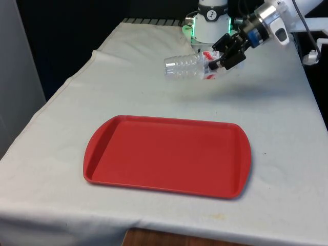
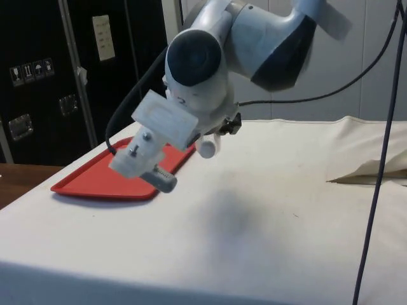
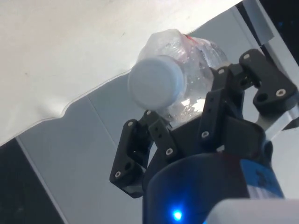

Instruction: Place the bottle upright on the tray.

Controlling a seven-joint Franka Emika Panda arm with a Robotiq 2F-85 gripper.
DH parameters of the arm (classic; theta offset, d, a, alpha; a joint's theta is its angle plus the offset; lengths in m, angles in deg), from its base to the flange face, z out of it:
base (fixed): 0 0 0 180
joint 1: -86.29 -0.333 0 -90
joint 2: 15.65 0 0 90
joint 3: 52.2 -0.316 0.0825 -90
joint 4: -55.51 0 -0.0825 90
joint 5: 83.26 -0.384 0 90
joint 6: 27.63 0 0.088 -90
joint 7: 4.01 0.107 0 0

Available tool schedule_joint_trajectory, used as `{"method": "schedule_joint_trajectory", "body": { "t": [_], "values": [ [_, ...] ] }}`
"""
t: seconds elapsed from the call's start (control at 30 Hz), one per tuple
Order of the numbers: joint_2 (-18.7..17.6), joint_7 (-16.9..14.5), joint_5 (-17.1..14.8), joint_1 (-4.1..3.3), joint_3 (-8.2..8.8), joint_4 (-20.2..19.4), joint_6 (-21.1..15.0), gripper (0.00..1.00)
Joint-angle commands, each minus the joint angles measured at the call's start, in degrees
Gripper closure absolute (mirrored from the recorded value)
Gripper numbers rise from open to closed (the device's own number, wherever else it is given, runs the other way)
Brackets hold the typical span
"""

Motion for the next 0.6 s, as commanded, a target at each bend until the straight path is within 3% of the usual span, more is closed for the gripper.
{"method": "schedule_joint_trajectory", "body": {
  "t": [0.0,0.07,0.1,0.13,0.57],
  "values": [
    [0.46,-0.86,-0.8,0.34,-0.06,-0.11,-0.8,0.67],
    [0.97,-1.83,-1.66,0.4,0.0,0.0,-0.97,0.67],
    [0.74,-1.26,-1.15,0.06,0.06,0.11,-0.11,0.67],
    [1.15,-2.18,-1.95,0.46,0.06,0.06,-1.03,0.67],
    [2.86,-6.07,-5.9,0.92,0.23,0.97,-1.83,0.67]
  ]
}}
